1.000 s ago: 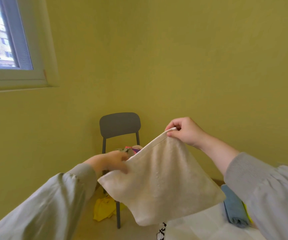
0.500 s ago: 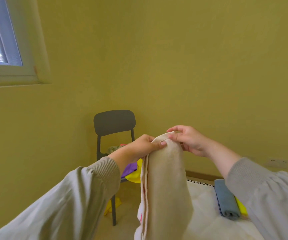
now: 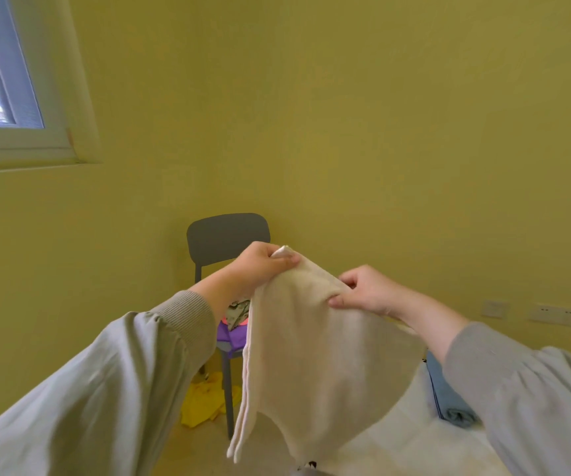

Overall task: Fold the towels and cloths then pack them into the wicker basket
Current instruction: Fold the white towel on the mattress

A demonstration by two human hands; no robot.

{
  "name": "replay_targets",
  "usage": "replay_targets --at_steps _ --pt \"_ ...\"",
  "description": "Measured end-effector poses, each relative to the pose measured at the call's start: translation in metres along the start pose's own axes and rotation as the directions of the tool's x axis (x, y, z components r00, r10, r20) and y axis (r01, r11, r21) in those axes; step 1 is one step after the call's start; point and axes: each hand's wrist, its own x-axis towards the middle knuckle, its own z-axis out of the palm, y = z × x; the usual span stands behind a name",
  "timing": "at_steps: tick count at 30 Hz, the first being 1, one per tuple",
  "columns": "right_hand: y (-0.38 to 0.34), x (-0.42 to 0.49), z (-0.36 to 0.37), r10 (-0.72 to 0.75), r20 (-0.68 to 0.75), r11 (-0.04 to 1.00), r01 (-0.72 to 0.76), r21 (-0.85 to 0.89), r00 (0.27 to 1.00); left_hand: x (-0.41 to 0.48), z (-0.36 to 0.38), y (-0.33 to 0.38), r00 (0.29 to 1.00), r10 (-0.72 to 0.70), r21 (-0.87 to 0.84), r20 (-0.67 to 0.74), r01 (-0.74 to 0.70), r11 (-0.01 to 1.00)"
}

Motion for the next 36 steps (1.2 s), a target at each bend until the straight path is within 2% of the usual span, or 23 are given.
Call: replay_targets --at_steps 3,6,9,13,15,17,20,22,24,28,32,36 --pt "-0.005 0.004 -0.006 0.075 0.035 0.972 -0.065 -0.226 0.997 0.004 -0.002 -0.007 0.989 0.046 0.102 -0.140 -0.032 0.994" --pt "0.005 0.001 -0.018 0.241 0.024 0.851 -0.199 -0.485 0.970 0.006 -0.010 -0.015 0.952 0.072 0.095 -0.297 -0.046 0.994" --pt "0.029 -0.004 -0.028 0.324 -0.130 0.785 -0.343 -0.516 0.937 0.005 -0.022 -0.025 0.918 0.058 0.079 -0.393 -0.029 0.996" --pt "0.056 -0.005 -0.037 0.273 -0.294 0.718 -0.397 -0.572 0.916 0.004 -0.027 -0.039 0.904 0.016 0.069 -0.427 0.015 0.998" --pt "0.061 -0.005 -0.041 0.249 -0.367 0.761 -0.416 -0.498 0.896 0.004 -0.030 -0.043 0.893 0.000 0.054 -0.451 0.028 0.998" --pt "0.065 -0.004 -0.046 0.216 -0.457 0.857 -0.392 -0.335 0.863 0.004 -0.032 -0.046 0.881 -0.019 0.040 -0.472 0.042 0.998" --pt "0.070 -0.004 -0.050 0.226 -0.522 0.974 -0.209 0.091 0.823 0.003 -0.037 -0.051 0.875 -0.054 0.046 -0.481 0.087 0.995" --pt "0.072 -0.007 -0.051 0.281 -0.496 0.897 -0.041 0.440 0.822 0.002 -0.040 -0.055 0.875 -0.078 0.011 -0.477 0.094 0.996" --pt "0.069 -0.010 -0.052 0.323 -0.439 0.794 0.012 0.608 0.838 -0.001 -0.041 -0.057 0.883 -0.114 -0.057 -0.456 0.098 0.994" --pt "0.062 -0.009 -0.051 0.329 -0.426 0.786 0.005 0.618 0.843 -0.004 -0.039 -0.063 0.905 -0.163 -0.163 -0.393 0.106 0.981" --pt "0.061 -0.008 -0.054 0.338 -0.533 0.802 0.059 0.595 0.776 -0.006 -0.038 -0.067 0.921 -0.187 -0.056 -0.340 0.179 0.982" --pt "0.063 -0.013 -0.058 0.369 -0.554 0.825 0.012 0.565 0.746 -0.009 -0.033 -0.066 0.935 -0.238 -0.127 -0.263 0.211 0.969"
